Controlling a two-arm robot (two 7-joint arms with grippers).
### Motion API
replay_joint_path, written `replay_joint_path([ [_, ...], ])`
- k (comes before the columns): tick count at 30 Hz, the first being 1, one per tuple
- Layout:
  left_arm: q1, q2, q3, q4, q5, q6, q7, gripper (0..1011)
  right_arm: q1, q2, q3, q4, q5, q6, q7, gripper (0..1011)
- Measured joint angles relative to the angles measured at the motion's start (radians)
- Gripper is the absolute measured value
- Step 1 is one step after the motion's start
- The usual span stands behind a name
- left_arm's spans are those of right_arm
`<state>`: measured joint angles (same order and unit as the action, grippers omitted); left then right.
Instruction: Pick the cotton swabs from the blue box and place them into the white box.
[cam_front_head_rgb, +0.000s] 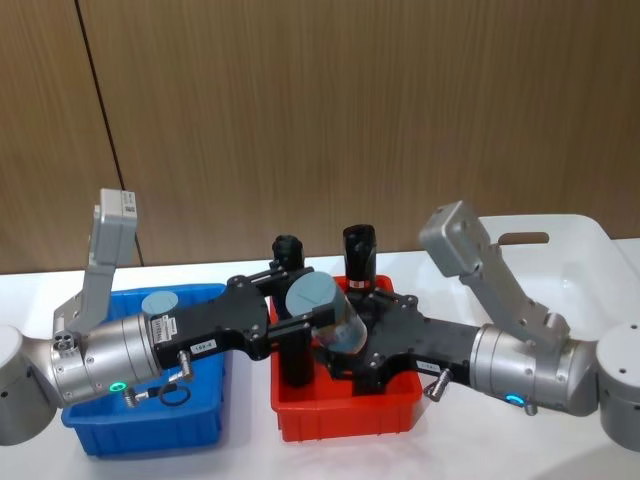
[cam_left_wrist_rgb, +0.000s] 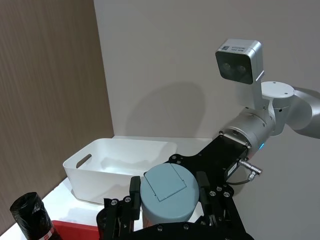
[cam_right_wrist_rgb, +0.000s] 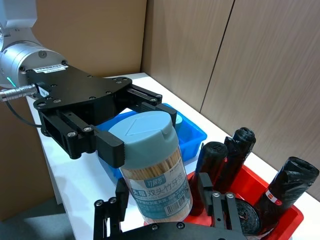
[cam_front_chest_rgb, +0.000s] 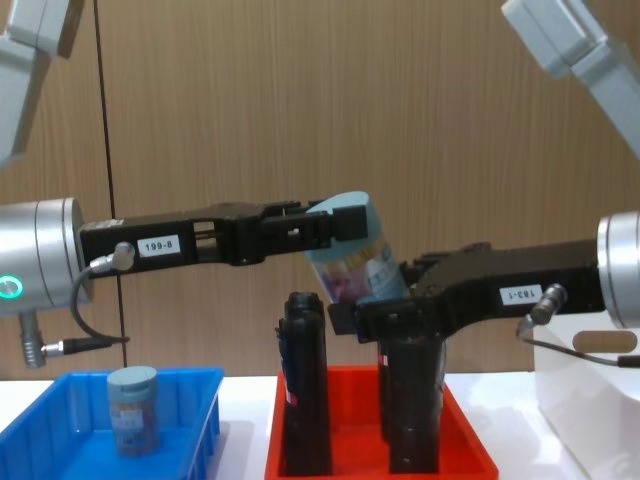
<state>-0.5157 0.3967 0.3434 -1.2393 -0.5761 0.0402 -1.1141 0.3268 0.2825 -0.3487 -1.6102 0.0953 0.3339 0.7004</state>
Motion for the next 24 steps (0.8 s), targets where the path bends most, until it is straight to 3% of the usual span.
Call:
replay_joint_path([
  [9,0.000,0.000,0.000,0.000,0.000,0.000,0.000,674,0.006,-0.002,-0.009,0.004,-0.004,-0.003,0.008,689],
  [20,0.000,0.000,0.000,0.000,0.000,0.000,0.000,982,0.011,0.003,-0.012,0.003,0.002,-0.004,0.008,661],
  [24,0.000,0.000,0.000,0.000,0.000,0.000,0.000,1000,0.011,0.006,-0.013,0.001,0.005,-0.004,0.008,661],
])
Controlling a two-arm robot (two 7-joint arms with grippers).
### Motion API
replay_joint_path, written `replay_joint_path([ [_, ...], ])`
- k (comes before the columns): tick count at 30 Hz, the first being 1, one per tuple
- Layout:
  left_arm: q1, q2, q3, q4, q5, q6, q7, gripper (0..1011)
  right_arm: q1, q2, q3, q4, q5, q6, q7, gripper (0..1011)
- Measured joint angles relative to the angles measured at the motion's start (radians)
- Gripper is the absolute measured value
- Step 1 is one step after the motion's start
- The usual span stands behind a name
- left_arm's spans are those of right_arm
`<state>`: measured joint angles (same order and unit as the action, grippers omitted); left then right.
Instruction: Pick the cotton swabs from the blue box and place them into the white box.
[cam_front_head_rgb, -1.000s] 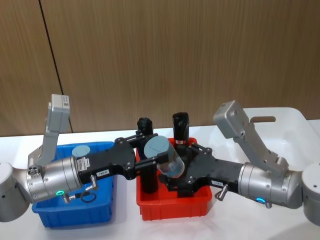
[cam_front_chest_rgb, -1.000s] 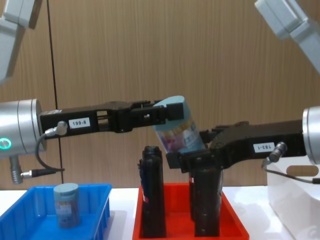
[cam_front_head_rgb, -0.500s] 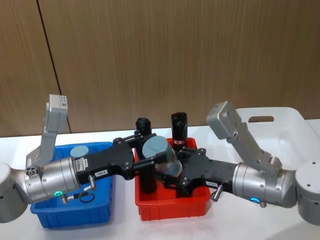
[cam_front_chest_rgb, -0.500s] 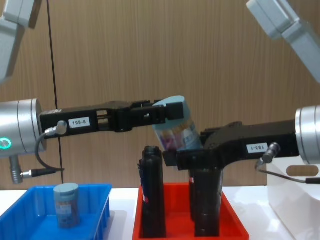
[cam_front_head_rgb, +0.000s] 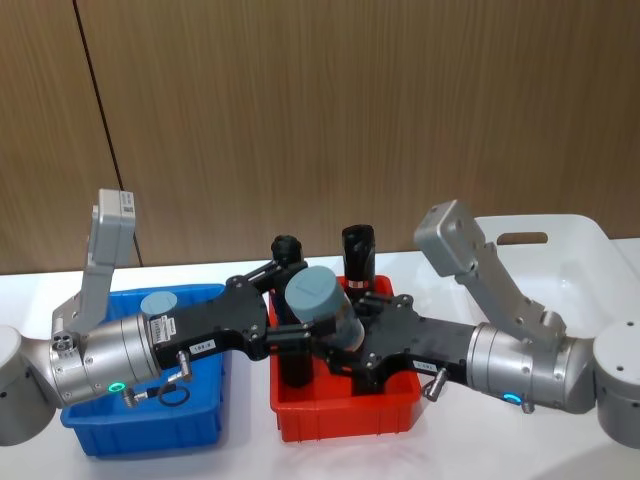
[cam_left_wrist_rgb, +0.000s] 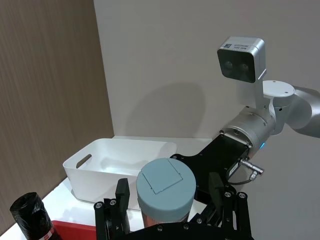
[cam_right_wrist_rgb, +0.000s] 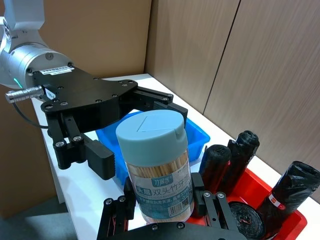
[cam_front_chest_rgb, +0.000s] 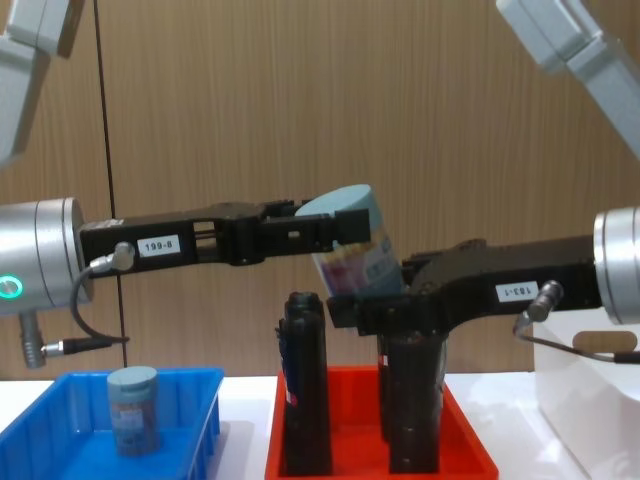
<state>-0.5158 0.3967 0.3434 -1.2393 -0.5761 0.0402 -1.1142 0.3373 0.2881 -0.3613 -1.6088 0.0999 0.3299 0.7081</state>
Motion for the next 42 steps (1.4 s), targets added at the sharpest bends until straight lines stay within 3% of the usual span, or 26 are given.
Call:
replay_joint_path([
  [15,0.000,0.000,0.000,0.000,0.000,0.000,0.000,999,-0.016,0.031,0.022,-0.003,0.052,-0.011,-0.055,661],
  [29,0.000,0.000,0.000,0.000,0.000,0.000,0.000,1000,-0.037,0.083,0.079,0.026,0.135,-0.026,-0.170,661],
  [42,0.000,0.000,0.000,0.000,0.000,0.000,0.000,1000,-0.040,0.119,0.138,0.094,0.211,-0.030,-0.304,661],
])
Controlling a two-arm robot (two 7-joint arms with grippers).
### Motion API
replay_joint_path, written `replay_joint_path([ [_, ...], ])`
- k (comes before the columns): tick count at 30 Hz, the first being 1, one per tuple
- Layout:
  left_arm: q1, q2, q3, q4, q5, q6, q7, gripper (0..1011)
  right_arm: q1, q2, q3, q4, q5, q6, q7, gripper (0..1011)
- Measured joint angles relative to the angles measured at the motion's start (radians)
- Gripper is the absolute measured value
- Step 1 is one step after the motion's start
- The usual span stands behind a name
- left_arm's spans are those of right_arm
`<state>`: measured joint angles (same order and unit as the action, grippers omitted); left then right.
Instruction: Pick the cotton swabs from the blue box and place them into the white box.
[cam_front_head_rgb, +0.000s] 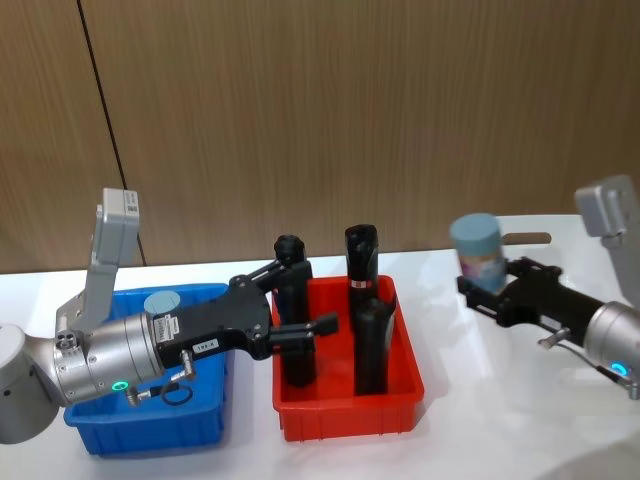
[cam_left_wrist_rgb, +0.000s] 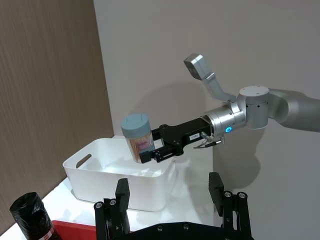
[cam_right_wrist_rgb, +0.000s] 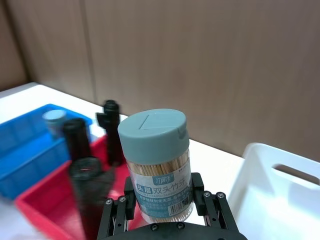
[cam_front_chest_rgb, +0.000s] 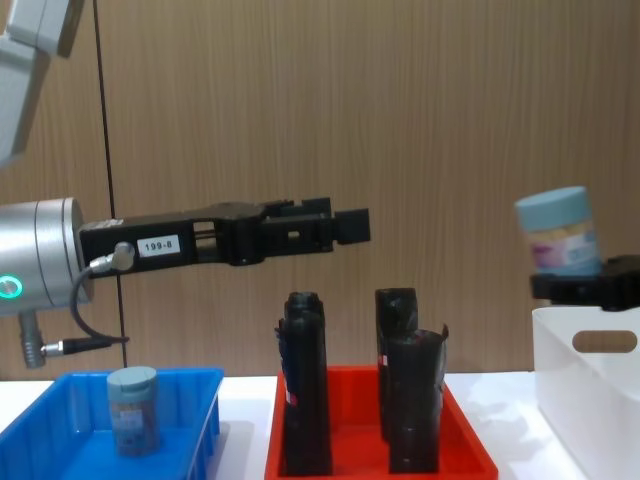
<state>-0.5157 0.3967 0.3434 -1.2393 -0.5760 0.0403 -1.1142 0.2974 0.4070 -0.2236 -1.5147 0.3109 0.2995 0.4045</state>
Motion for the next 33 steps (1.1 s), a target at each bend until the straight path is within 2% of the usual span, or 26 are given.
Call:
replay_joint_path([
  [9,0.000,0.000,0.000,0.000,0.000,0.000,0.000,1000,0.027,0.004,0.026,0.078,0.036,0.014,-0.083,661],
  [13,0.000,0.000,0.000,0.000,0.000,0.000,0.000,1000,0.054,0.000,0.036,0.137,0.047,0.027,-0.117,661],
  [24,0.000,0.000,0.000,0.000,0.000,0.000,0.000,999,0.114,-0.015,0.041,0.264,0.047,0.043,-0.148,661],
  [26,0.000,0.000,0.000,0.000,0.000,0.000,0.000,1000,0.121,-0.017,0.041,0.277,0.046,0.043,-0.149,689],
  [31,0.000,0.000,0.000,0.000,0.000,0.000,0.000,1000,0.140,-0.024,0.039,0.317,0.039,0.044,-0.152,864],
  [33,0.000,0.000,0.000,0.000,0.000,0.000,0.000,1000,0.143,-0.025,0.038,0.323,0.038,0.045,-0.152,897],
])
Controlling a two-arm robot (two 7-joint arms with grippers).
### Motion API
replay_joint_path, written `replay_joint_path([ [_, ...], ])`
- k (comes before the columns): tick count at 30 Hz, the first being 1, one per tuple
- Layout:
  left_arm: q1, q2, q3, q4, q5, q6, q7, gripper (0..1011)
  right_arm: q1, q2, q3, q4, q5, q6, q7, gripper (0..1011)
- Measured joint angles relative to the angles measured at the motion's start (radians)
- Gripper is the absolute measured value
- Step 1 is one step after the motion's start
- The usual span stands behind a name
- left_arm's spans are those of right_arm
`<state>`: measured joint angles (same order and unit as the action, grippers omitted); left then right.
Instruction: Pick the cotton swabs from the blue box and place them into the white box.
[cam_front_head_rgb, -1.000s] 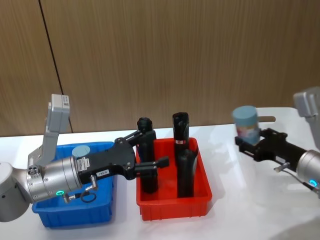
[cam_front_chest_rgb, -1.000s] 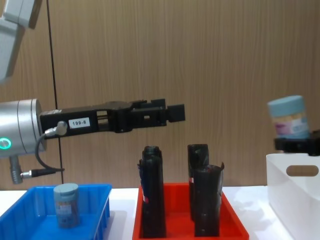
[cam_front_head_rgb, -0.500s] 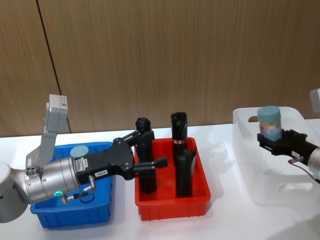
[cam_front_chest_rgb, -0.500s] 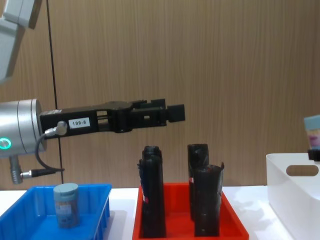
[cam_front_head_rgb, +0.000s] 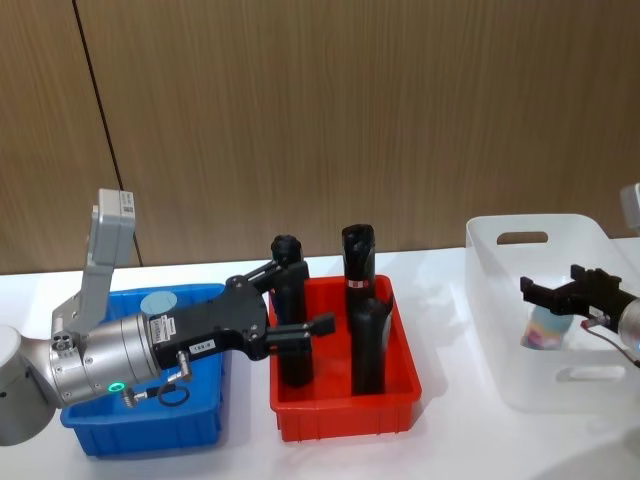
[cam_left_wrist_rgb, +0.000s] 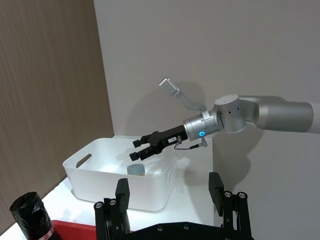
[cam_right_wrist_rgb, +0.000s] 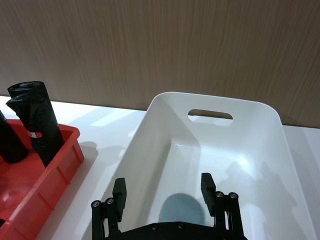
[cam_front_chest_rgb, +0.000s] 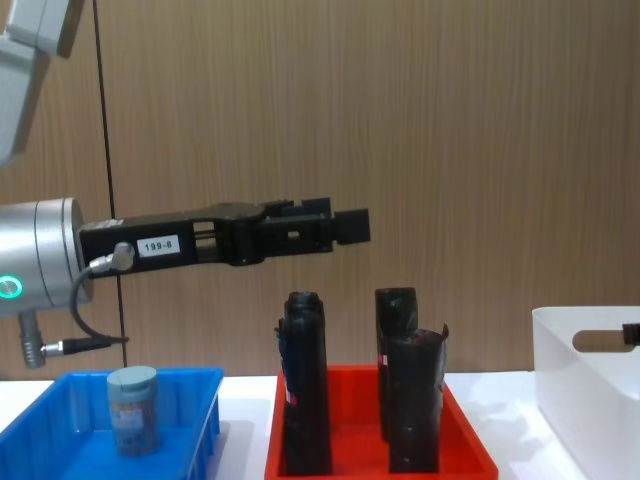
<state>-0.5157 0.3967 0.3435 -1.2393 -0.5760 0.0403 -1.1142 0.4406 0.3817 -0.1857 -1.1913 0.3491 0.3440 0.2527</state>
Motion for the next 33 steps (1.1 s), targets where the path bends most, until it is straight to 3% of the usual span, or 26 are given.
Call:
replay_joint_path([
  [5,0.000,0.000,0.000,0.000,0.000,0.000,0.000,1000,0.004,-0.002,-0.002,0.005,-0.002,-0.001,0.000,1001],
  [22,0.001,0.000,0.000,-0.001,0.001,0.000,0.004,1000,-0.003,-0.004,-0.007,-0.017,-0.006,-0.004,-0.002,1001],
  [30,0.015,-0.001,0.006,-0.021,0.019,-0.001,0.062,999,-0.046,-0.008,-0.010,-0.070,-0.009,-0.034,-0.020,1001],
  [33,0.029,-0.001,0.011,-0.039,0.037,-0.002,0.110,1000,-0.075,-0.010,-0.012,-0.105,-0.015,-0.053,-0.032,1001],
])
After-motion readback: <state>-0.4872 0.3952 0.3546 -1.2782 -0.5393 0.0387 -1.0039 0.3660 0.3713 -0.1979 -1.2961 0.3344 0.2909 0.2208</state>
